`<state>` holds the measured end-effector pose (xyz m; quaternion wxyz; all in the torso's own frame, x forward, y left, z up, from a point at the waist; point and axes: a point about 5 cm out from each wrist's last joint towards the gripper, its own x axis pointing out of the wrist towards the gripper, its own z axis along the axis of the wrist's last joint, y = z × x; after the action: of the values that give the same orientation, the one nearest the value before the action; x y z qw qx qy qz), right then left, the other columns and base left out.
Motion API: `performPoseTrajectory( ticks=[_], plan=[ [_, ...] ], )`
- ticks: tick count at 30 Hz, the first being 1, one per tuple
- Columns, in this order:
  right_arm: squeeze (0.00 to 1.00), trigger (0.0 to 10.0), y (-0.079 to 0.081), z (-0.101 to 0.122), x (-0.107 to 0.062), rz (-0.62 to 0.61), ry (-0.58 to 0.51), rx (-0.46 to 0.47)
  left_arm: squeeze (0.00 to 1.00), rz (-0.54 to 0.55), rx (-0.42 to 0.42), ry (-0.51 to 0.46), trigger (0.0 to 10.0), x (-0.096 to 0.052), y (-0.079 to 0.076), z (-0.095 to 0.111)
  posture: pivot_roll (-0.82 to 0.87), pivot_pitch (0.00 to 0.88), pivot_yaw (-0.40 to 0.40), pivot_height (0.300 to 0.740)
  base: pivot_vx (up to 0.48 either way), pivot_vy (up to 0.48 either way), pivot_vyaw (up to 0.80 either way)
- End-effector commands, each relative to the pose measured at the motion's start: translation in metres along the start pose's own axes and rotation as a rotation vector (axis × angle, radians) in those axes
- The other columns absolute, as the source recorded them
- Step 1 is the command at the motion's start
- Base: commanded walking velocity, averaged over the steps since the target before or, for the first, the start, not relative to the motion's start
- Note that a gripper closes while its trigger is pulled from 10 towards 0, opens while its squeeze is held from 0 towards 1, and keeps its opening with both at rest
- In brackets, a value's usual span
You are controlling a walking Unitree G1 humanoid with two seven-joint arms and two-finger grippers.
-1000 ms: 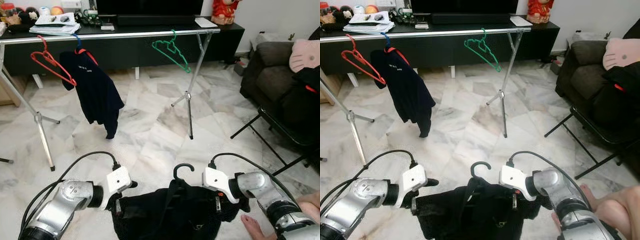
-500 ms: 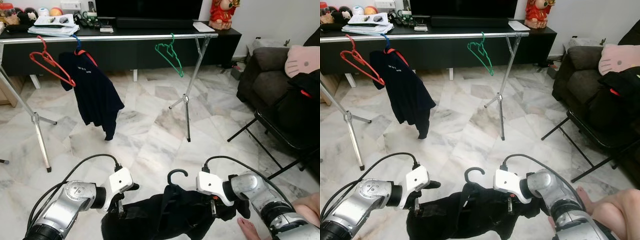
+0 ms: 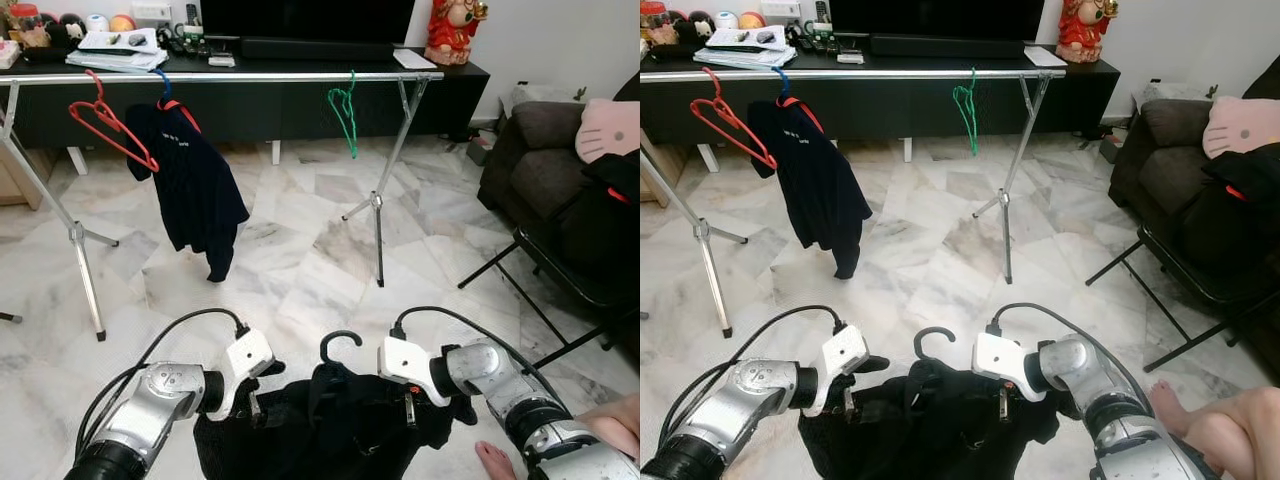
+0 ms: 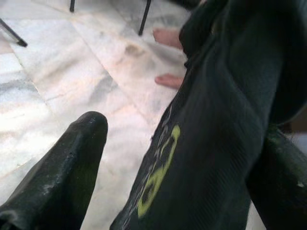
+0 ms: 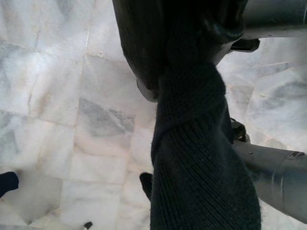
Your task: Hang hanger
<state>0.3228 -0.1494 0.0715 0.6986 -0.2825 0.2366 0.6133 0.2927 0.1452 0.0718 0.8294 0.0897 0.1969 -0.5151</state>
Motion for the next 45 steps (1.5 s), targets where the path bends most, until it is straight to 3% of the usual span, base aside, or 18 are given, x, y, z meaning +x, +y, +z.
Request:
performPoseTrajectory(
  ticks=[1,2,5,6,7,12,13,14,18,19,23,30,31,33,45],
  plan=[
    [0.00,0.0,-0.003,0.004,-0.002,0.009,-0.004,-0.007,0.00,-0.017,-0.025,-0.031,9.5,0.003,0.000,0.001,0.04,0.064,-0.136,0.740,0.000,0.000,0.00],
    [0.00,0.0,-0.003,0.004,-0.002,0.009,-0.004,-0.007,0.00,-0.017,-0.025,-0.031,9.5,0.003,0.000,0.001,0.04,0.064,-0.136,0.740,0.000,0.000,0.00],
    [0.00,0.0,-0.001,0.005,0.000,0.029,-0.020,0.000,0.00,-0.034,-0.059,-0.045,6.7,0.004,0.000,-0.001,0.05,0.068,-0.134,0.740,0.000,0.000,0.00],
    [0.00,0.0,-0.001,0.006,0.001,0.031,-0.023,-0.001,0.00,-0.037,-0.064,-0.047,5.0,0.004,0.000,-0.001,0.04,0.068,-0.133,0.740,0.000,0.000,0.00],
    [0.00,0.0,-0.001,0.006,0.002,0.033,-0.025,0.000,0.00,-0.041,-0.066,-0.047,4.7,0.004,0.000,-0.001,0.05,0.070,-0.132,0.740,0.000,0.000,0.00],
    [0.00,0.0,-0.001,0.009,0.003,0.032,-0.035,-0.002,0.00,-0.050,-0.072,-0.047,4.5,0.005,0.000,-0.003,0.05,0.071,-0.132,0.740,0.000,0.000,0.00],
    [0.00,0.0,-0.002,0.010,0.004,0.027,-0.039,-0.002,0.00,-0.054,-0.075,-0.047,5.0,0.005,0.000,-0.003,0.05,0.074,-0.131,0.740,0.000,0.000,0.00],
    [0.00,0.0,-0.003,0.013,0.004,0.026,-0.046,-0.005,0.00,-0.064,-0.091,-0.050,6.7,0.005,0.000,-0.004,0.05,0.075,-0.130,0.740,0.000,0.000,0.00],
    [0.00,0.0,-0.005,0.016,0.003,0.035,-0.052,-0.013,0.00,-0.077,-0.110,-0.055,6.4,0.007,-0.001,-0.007,0.04,0.076,-0.131,0.740,0.000,0.000,0.00],
    [0.00,0.0,-0.005,0.017,0.003,0.037,-0.054,-0.015,0.00,-0.080,-0.114,-0.055,4.9,0.008,-0.002,-0.008,0.04,0.076,-0.131,0.740,0.000,0.000,0.00],
    [0.00,0.0,-0.007,0.020,0.002,0.038,-0.059,-0.021,0.00,-0.088,-0.117,-0.056,4.3,0.011,-0.003,-0.009,0.04,0.077,-0.132,0.740,0.000,0.000,0.00],
    [0.00,0.0,-0.008,0.022,0.002,0.035,-0.059,-0.026,0.00,-0.116,-0.132,-0.070,4.5,0.014,-0.004,-0.008,0.04,0.076,-0.134,0.740,0.000,0.000,0.00],
    [0.00,0.0,-0.009,0.022,0.001,0.034,-0.059,-0.027,0.00,-0.119,-0.133,-0.072,4.0,0.014,-0.004,-0.009,0.04,0.076,-0.134,0.740,0.000,0.000,0.00],
    [0.00,0.0,-0.009,0.022,0.001,0.032,-0.059,-0.029,0.00,-0.124,-0.133,-0.075,0.0,0.015,-0.005,-0.008,0.04,0.077,-0.134,0.740,0.000,0.000,0.00],
    [0.00,0.0,-0.011,0.023,0.000,0.008,-0.066,-0.023,0.00,-0.139,-0.131,-0.087,0.0,0.016,-0.005,-0.009,0.04,0.077,-0.130,0.740,0.000,0.000,0.00]
  ],
)
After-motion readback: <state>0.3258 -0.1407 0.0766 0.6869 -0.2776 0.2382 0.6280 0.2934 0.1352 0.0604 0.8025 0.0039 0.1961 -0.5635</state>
